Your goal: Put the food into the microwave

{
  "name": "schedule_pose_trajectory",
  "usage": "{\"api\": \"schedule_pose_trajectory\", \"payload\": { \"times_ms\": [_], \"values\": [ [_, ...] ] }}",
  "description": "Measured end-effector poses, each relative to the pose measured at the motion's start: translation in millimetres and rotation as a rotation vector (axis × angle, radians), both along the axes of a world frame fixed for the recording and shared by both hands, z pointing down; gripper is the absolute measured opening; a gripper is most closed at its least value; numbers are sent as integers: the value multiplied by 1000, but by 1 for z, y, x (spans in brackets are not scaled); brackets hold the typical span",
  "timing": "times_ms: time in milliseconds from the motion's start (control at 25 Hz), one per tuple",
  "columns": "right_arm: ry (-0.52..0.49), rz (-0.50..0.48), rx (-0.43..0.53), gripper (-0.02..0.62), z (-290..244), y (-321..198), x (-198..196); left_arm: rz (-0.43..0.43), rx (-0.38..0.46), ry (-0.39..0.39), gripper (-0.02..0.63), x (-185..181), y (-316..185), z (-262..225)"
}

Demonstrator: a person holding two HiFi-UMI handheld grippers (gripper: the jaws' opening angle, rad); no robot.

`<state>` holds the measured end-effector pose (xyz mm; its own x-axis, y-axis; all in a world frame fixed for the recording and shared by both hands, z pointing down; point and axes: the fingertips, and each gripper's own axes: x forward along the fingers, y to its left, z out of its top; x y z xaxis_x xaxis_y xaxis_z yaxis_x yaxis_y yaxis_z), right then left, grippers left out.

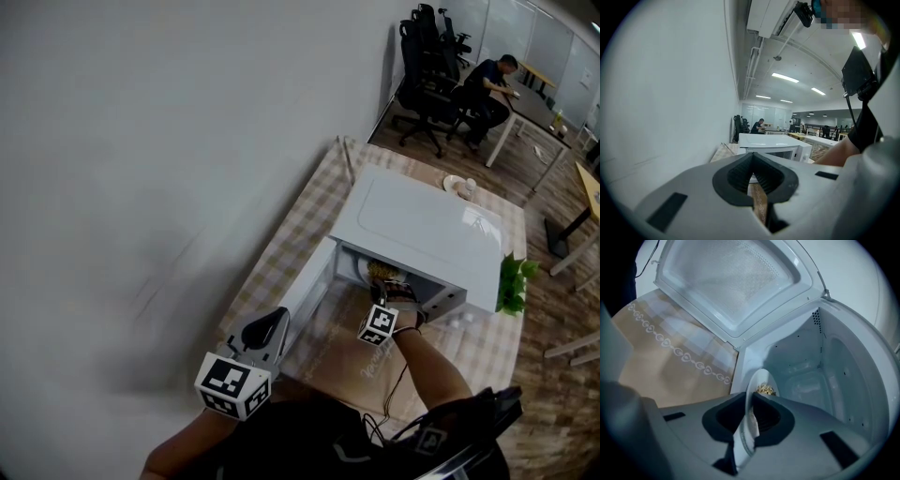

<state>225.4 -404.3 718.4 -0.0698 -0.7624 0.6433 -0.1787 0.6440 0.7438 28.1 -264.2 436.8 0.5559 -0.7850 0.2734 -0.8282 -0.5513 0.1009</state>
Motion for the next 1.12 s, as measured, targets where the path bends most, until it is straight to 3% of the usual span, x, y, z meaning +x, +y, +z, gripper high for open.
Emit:
{"api": "schedule_pose_trajectory", "payload": {
  "times_ms": [600,880,1120],
  "values": [
    [20,21,-60,69,9,8,4,13,2,-4,9,4,10,1],
    [-53,-5,-29,101,-2,22,-9,4,2,-1,9,1,7,2],
    [-132,19,-27,14,-3,25,-18,15,2,5,9,3,6,2]
  ]
}}
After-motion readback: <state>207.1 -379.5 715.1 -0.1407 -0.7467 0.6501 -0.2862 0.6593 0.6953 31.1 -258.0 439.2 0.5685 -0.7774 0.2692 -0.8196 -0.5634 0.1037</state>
